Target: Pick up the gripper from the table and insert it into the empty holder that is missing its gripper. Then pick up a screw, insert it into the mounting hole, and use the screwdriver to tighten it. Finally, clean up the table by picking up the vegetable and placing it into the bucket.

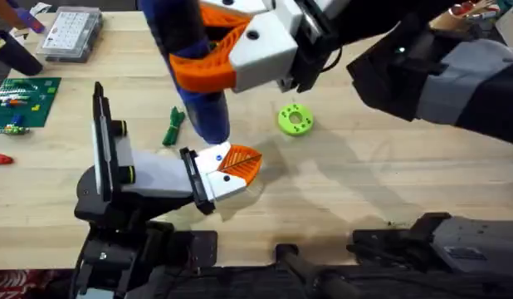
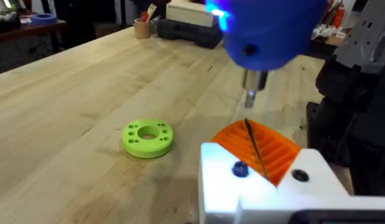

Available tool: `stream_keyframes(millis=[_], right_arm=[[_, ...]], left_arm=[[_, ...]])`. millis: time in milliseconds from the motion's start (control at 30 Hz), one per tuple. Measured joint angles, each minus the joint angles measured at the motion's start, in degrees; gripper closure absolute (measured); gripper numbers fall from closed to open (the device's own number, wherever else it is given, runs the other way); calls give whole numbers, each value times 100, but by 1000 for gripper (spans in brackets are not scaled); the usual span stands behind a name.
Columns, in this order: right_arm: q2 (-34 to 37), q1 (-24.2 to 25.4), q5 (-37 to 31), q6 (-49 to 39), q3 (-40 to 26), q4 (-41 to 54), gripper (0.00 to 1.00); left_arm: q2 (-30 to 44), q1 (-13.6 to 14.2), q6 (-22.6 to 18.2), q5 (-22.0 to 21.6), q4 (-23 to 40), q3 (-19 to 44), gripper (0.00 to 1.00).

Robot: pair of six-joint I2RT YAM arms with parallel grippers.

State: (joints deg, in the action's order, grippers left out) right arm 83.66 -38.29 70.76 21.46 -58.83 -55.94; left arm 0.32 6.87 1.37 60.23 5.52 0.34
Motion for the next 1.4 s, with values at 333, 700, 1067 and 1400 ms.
stream_keyframes(millis=[333, 700, 1067, 1400], right_arm=[[0, -97, -41, -264, 49, -13, 957], [51, -151, -52, -374, 355, -441, 957], [85, -220, -61, -346, 363, -428, 955], [86, -220, -61, -331, 375, -397, 956]], left_arm=[[0, 0, 0, 0, 0, 0, 990], [-2, 0, 0, 0, -1, -1, 990], [0, 0, 0, 0, -1, -1, 990], [0, 0, 0, 0, 0, 0, 990]])
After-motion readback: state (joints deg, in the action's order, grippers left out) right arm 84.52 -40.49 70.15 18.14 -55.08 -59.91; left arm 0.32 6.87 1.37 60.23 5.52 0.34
